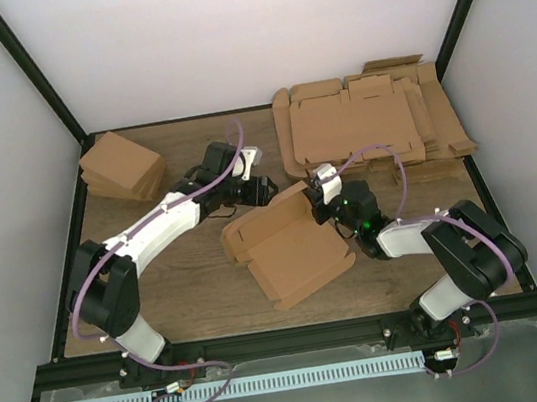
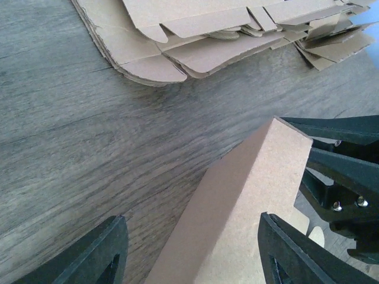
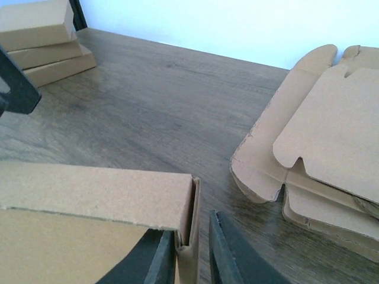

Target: Fold the paper box

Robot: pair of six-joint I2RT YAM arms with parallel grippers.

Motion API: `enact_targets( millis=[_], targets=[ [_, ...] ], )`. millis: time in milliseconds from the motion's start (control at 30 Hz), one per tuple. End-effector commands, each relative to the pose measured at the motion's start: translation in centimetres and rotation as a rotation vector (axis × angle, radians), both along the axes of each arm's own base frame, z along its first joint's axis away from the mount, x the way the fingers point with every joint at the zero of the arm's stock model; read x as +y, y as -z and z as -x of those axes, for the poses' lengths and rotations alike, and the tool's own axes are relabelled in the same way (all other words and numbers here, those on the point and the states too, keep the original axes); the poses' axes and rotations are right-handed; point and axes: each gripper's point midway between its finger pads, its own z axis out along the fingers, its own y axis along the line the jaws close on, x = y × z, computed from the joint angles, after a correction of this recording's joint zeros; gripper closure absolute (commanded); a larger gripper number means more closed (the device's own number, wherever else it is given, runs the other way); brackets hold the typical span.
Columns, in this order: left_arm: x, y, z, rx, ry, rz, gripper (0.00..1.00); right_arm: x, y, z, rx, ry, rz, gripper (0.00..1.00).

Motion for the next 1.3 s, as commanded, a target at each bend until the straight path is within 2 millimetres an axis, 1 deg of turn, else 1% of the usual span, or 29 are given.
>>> enact_targets(
  millis=[0,67,167,333,367,433,533,633,667,733,867,900,1000,1033,1100,1167,1233,1267],
  targets=[
    [-0.4,-1.0,-0.2,-0.022,0.028,0.024,0.37,0.2,-1.8,-1.1,-0.067,0.027,-0.019,0.87],
    [-0.2,-1.1,-0.2,-0.029,0.019,0.022,0.37,0.0,-1.5,-1.3,-0.060,0.043,-0.020,0.93],
    [0.4,-1.9,-0.1,-0.054,-0.012,0.033,0.33,-0.2,-1.4,-1.4,-0.051,0.064,-0.025,0.99],
    [1.9,-3.8,0.5,-0.122,-0.082,0.061,0.29,-0.7,-1.2,-1.5,-0.050,0.101,-0.029,0.99],
    [2.3,-4.4,0.7,-0.144,-0.098,0.065,0.28,-0.7,-1.2,-1.5,-0.053,0.103,-0.027,0.99],
    [3.2,-5.0,1.0,-0.169,-0.124,0.068,0.28,-0.8,-1.1,-1.4,-0.055,0.109,-0.021,0.96],
    [4.4,-5.6,1.7,-0.198,-0.160,0.066,0.24,-1.0,-1.3,-1.1,-0.068,0.108,-0.020,0.86],
    [6.0,-6.3,2.3,-0.230,-0.209,0.053,0.18,-1.2,-1.7,-0.5,-0.084,0.102,-0.027,0.72],
    [6.9,-6.6,2.5,-0.242,-0.240,0.039,0.16,-1.3,-2.0,-0.2,-0.089,0.102,-0.035,0.68],
    [8.3,-6.9,3.2,-0.258,-0.281,0.028,0.13,-1.7,-2.1,0.6,-0.087,0.095,-0.046,0.56],
    [10.8,-7.5,4.8,-0.287,-0.352,0.022,0.07,-2.5,-2.4,3.1,-0.087,0.066,-0.066,0.34],
    [11.4,-7.6,5.2,-0.294,-0.367,0.023,0.06,-2.8,-3.0,3.7,-0.101,0.063,-0.078,0.28],
    [12.7,-8.1,6.3,-0.318,-0.405,0.048,0.00,-3.5,-3.6,5.2,-0.113,0.051,-0.085,0.06],
    [13.0,-8.0,6.6,-0.324,-0.414,0.056,0.00,-3.7,-3.8,5.7,-0.113,0.047,-0.097,0.02],
    [13.6,-7.9,7.1,-0.329,-0.431,0.067,0.00,-3.9,-4.4,6.6,-0.118,0.037,-0.117,0.00],
    [14.0,-7.6,7.5,-0.319,-0.452,0.073,0.00,-4.6,-5.4,7.1,-0.130,0.057,-0.160,0.00],
    [14.3,-6.9,7.8,-0.292,-0.472,0.079,0.00,-5.3,-5.9,7.4,-0.113,0.094,-0.211,0.00],
    [14.5,-6.4,7.9,-0.275,-0.485,0.081,0.00,-6.0,-5.7,7.3,-0.082,0.140,-0.252,0.00]
  ],
)
